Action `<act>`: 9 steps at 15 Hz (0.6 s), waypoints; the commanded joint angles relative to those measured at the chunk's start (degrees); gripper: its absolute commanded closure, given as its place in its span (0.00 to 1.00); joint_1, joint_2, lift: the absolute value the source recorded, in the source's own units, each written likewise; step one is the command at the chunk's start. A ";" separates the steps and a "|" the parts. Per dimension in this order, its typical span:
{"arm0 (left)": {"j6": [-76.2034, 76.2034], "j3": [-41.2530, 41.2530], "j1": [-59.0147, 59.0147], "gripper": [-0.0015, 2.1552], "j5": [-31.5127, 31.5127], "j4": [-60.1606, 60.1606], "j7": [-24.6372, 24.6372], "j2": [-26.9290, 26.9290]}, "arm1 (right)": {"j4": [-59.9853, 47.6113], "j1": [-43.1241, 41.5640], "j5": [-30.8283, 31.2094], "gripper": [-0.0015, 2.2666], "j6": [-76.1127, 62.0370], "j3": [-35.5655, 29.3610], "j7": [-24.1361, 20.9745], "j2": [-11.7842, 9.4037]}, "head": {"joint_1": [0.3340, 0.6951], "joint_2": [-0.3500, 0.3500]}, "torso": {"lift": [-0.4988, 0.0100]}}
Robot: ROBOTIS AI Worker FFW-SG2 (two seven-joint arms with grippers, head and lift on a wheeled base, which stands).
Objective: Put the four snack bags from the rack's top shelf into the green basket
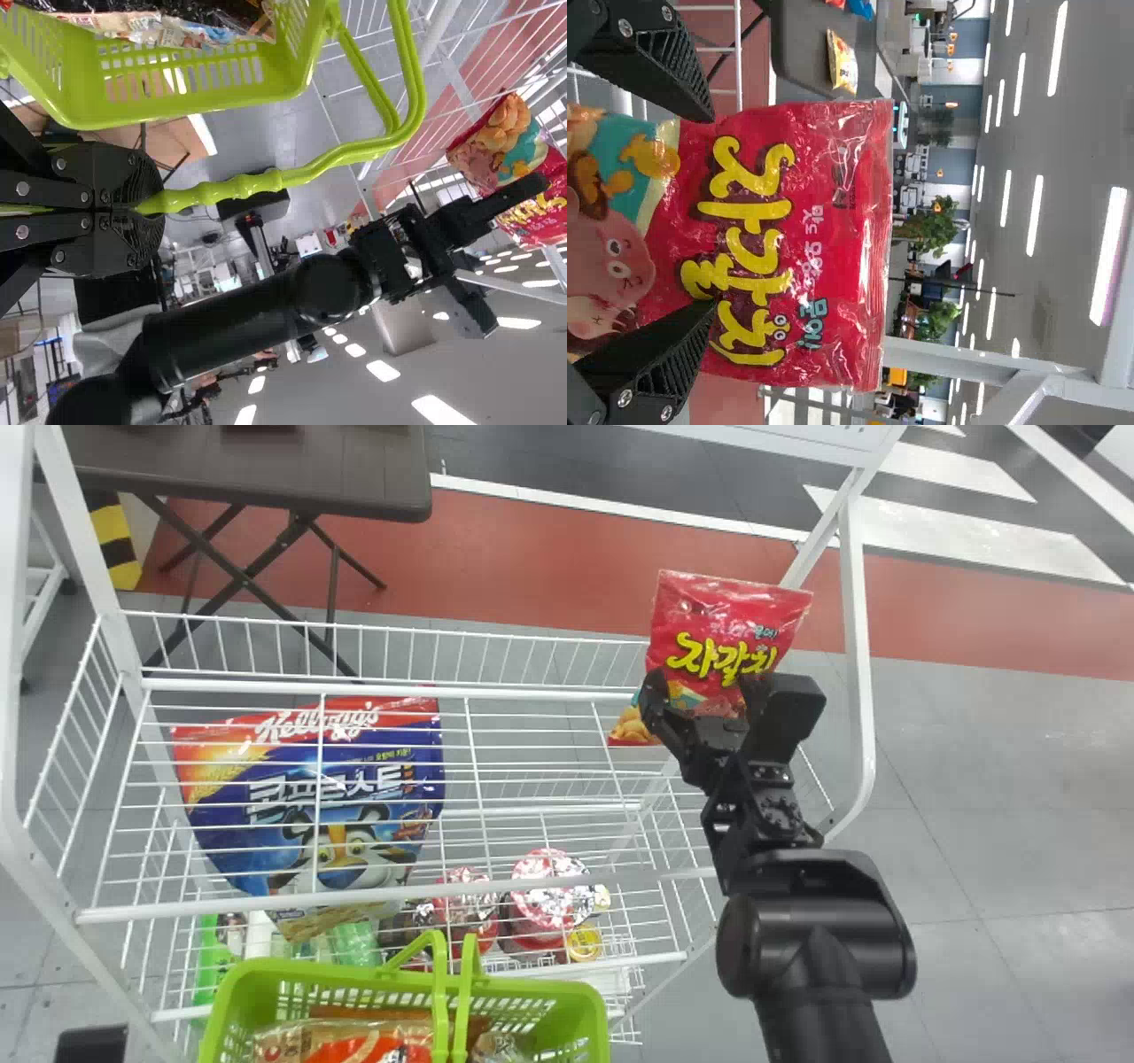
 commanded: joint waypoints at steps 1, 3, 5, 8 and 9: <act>0.00 0.00 -0.10 1.00 -0.09 0.20 0.07 -0.15 | 2.35 -3.27 2.22 0.21 5.15 -0.79 2.08 -0.11 | 1.00 0.00 | 0.98; 0.00 0.09 -0.10 1.00 -0.09 0.38 0.16 -0.15 | 1.47 -2.22 1.78 0.89 6.74 -1.23 3.57 -0.02 | 1.00 0.00 | 0.98; 0.00 0.00 -0.10 1.00 -0.17 0.29 0.07 -0.15 | 0.86 0.07 1.25 0.93 2.69 -1.23 4.89 -0.02 | 1.00 0.00 | 0.98; 0.00 -0.09 0.08 1.00 -0.17 0.12 -0.02 -0.15 | -3.45 3.50 -0.68 0.95 0.41 -1.93 4.89 0.24 | 1.00 0.00 | 0.98; 0.00 -0.09 0.17 1.00 -0.17 0.03 -0.02 -0.15 | -5.38 4.90 -1.56 0.95 0.23 -2.02 4.89 0.15 | 1.00 0.00 | 0.98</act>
